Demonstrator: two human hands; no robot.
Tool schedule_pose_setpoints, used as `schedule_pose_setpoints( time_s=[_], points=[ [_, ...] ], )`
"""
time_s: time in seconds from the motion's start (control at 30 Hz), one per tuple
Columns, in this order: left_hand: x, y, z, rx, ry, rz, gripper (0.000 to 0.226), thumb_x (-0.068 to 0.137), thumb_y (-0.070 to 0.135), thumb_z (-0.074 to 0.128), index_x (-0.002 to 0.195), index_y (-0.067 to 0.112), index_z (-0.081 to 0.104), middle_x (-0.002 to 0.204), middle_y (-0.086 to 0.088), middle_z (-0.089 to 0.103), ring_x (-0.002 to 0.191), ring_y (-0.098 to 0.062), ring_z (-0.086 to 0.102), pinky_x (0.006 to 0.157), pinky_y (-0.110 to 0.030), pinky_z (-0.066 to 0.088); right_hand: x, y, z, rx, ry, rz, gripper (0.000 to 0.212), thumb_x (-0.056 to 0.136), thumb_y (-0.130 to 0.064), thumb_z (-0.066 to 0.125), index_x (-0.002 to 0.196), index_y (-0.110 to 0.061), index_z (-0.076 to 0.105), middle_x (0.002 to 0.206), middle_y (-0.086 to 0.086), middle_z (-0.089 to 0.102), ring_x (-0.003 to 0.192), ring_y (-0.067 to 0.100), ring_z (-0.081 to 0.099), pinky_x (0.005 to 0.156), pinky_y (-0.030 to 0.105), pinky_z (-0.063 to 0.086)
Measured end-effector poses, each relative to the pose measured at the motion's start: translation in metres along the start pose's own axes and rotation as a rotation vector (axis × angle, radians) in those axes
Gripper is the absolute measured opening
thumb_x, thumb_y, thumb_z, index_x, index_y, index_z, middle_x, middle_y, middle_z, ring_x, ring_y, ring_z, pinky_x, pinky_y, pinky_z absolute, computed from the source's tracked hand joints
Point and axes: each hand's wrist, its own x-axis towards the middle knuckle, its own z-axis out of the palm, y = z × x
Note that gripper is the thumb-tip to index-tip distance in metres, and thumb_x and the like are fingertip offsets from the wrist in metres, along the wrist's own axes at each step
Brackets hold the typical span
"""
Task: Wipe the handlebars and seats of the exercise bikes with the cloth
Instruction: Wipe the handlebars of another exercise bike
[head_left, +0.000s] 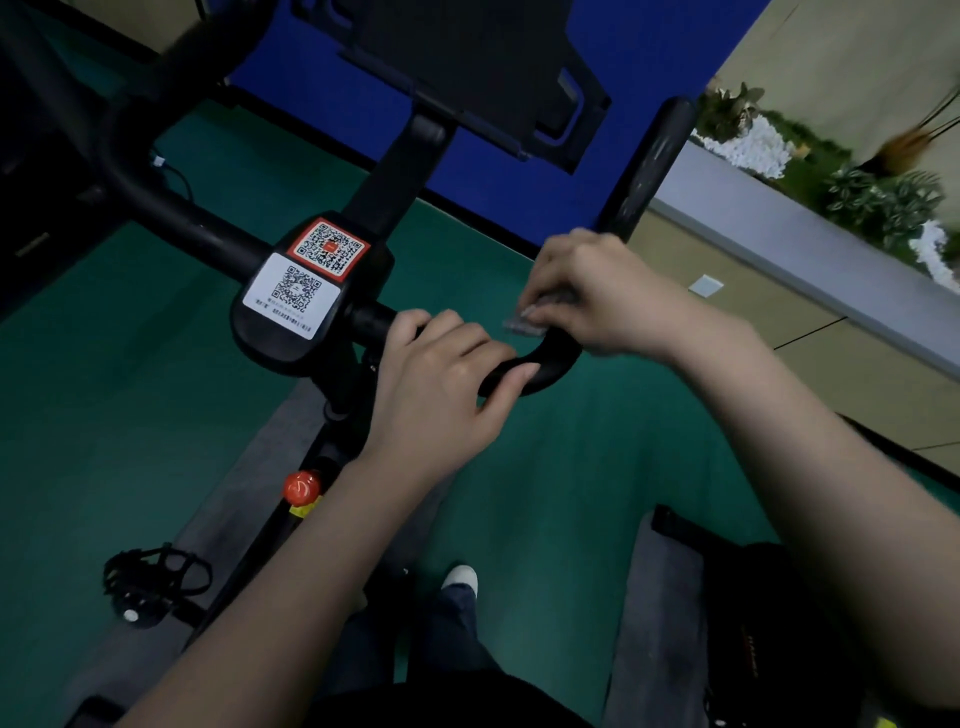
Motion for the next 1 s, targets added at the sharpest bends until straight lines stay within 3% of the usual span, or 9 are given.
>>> schedule_pose_setpoints(
  time_s=[0.1, 0.17, 0.3, 0.43, 0.63, 0.8, 0.9, 1.0],
  points=[
    [0.0, 0.0, -0.001, -0.032, -0.012, -0.027, 0.03, 0.092, 0.043, 0.055, 0.081, 0.021, 0.074, 0.073, 0.007, 0.066, 0.076, -0.019, 0.058, 0.082, -0.034, 0.031, 0.017, 0.009, -0.012, -0.029, -0.043, 0.079, 0.016, 0.084, -0.011, 0.067, 0.098, -0.008, 0.074, 0.1, 0.009, 0.068, 0.091, 0.017, 0.058, 0.081, 0.02, 0.039],
    [-0.001, 0.0, -0.001, -0.044, -0.014, -0.03, 0.03, 0.092, 0.043, 0.056, 0.081, 0.021, 0.074, 0.073, 0.007, 0.066, 0.076, -0.018, 0.059, 0.082, -0.033, 0.03, 0.026, 0.008, -0.015, -0.012, -0.15, 0.121, 0.015, 0.082, -0.013, 0.07, 0.096, -0.011, 0.074, 0.097, 0.006, 0.07, 0.085, 0.01, 0.058, 0.082, 0.024, 0.046],
    [-0.001, -0.001, -0.001, -0.058, -0.01, -0.026, 0.03, 0.092, 0.042, 0.056, 0.08, 0.02, 0.074, 0.073, 0.006, 0.066, 0.076, -0.02, 0.058, 0.082, -0.035, 0.031, 0.04, 0.005, -0.021, -0.011, -0.368, 0.16, 0.009, 0.078, -0.02, 0.076, 0.087, -0.021, 0.074, 0.085, -0.002, 0.072, 0.083, 0.01, 0.064, 0.077, 0.029, 0.052],
    [-0.001, -0.002, 0.0, -0.068, 0.004, -0.024, 0.031, 0.091, 0.042, 0.057, 0.08, 0.018, 0.074, 0.073, 0.006, 0.066, 0.075, -0.02, 0.058, 0.082, -0.035, 0.032, 0.047, 0.011, -0.028, -0.007, -0.326, 0.205, 0.01, 0.077, -0.021, 0.077, 0.082, -0.022, 0.069, 0.073, -0.008, 0.064, 0.075, 0.009, 0.059, 0.064, 0.024, 0.044],
    [-0.001, -0.001, 0.003, -0.045, 0.018, -0.03, 0.03, 0.091, 0.042, 0.058, 0.078, 0.019, 0.073, 0.071, 0.006, 0.066, 0.074, -0.021, 0.058, 0.081, -0.035, 0.031, 0.04, 0.005, -0.017, 0.032, -0.375, 0.117, 0.012, 0.074, -0.021, 0.079, 0.081, -0.022, 0.07, 0.075, -0.006, 0.069, 0.071, -0.004, 0.06, 0.066, 0.022, 0.048],
    [0.0, 0.001, 0.002, -0.032, -0.002, -0.048, 0.032, 0.091, 0.042, 0.056, 0.077, 0.019, 0.073, 0.07, 0.006, 0.065, 0.073, -0.02, 0.058, 0.081, -0.033, 0.03, 0.045, 0.023, -0.022, -0.034, -0.225, 0.163, 0.005, 0.079, -0.014, 0.072, 0.083, -0.015, 0.069, 0.08, 0.0, 0.069, 0.079, 0.017, 0.064, 0.076, 0.04, 0.056],
    [0.001, 0.002, -0.001, -0.018, -0.024, -0.058, 0.032, 0.092, 0.042, 0.055, 0.079, 0.02, 0.073, 0.071, 0.007, 0.065, 0.074, -0.019, 0.058, 0.081, -0.032, 0.029, 0.024, 0.024, -0.014, 0.046, -0.079, 0.094, 0.006, 0.079, -0.013, 0.071, 0.085, -0.013, 0.07, 0.082, -0.003, 0.066, 0.082, 0.013, 0.06, 0.077, 0.023, 0.046],
    [0.003, 0.005, -0.002, -0.01, -0.054, -0.071, 0.032, 0.092, 0.043, 0.054, 0.086, 0.02, 0.073, 0.075, 0.007, 0.067, 0.076, -0.02, 0.059, 0.083, -0.033, 0.03, -0.007, 0.022, 0.007, 0.165, 0.203, 0.051, 0.007, 0.08, -0.013, 0.072, 0.087, -0.012, 0.071, 0.087, -0.003, 0.063, 0.087, 0.016, 0.053, 0.079, 0.022, 0.038]
  ],
)
